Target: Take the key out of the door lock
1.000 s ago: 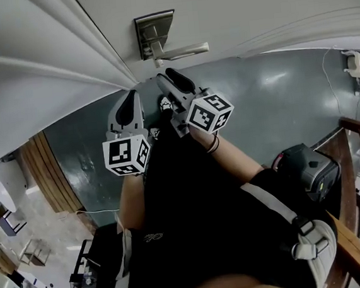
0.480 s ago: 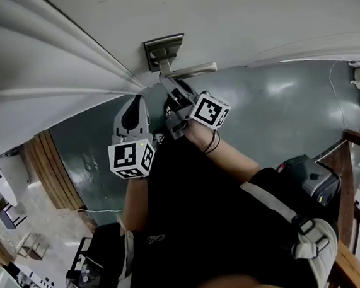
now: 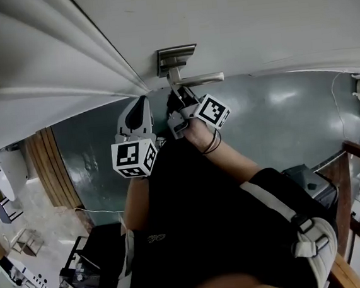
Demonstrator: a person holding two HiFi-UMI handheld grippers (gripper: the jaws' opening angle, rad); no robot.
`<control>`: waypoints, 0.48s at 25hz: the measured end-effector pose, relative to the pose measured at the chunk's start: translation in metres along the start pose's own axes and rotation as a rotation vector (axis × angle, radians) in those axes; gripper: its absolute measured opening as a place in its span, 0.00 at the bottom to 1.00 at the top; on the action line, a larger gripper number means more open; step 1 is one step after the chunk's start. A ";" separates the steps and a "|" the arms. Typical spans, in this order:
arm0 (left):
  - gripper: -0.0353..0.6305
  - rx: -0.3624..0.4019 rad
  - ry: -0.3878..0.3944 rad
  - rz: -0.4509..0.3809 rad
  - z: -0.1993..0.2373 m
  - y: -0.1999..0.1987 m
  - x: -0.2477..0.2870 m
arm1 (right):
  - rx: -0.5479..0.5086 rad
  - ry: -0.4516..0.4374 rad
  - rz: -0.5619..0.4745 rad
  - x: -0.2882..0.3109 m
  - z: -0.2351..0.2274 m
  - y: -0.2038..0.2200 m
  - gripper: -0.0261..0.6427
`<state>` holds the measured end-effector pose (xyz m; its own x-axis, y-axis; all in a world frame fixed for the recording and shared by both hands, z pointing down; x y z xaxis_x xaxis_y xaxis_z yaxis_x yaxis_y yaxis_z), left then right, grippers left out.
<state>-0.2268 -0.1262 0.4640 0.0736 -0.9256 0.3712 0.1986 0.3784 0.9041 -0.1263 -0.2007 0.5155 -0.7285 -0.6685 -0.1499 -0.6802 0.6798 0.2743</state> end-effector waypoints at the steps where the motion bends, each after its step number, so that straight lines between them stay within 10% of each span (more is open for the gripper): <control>1: 0.09 -0.001 0.004 0.002 -0.001 0.000 0.000 | 0.002 0.002 -0.004 -0.001 0.000 0.000 0.12; 12: 0.09 -0.012 0.020 -0.009 -0.002 -0.001 -0.007 | 0.177 0.030 -0.117 -0.007 -0.002 0.004 0.08</control>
<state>-0.2254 -0.1199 0.4602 0.0908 -0.9292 0.3584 0.2115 0.3696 0.9048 -0.1234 -0.1938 0.5197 -0.6426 -0.7529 -0.1420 -0.7657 0.6376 0.0849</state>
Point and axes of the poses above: the fingertips, and each gripper's own axes: x forward along the fingers, z to its left, y out of its underside, the point moved 2 cm from there along -x, backward along the fingers, and after that the axes turned 13 degrees about -y, right-handed, at the moved point
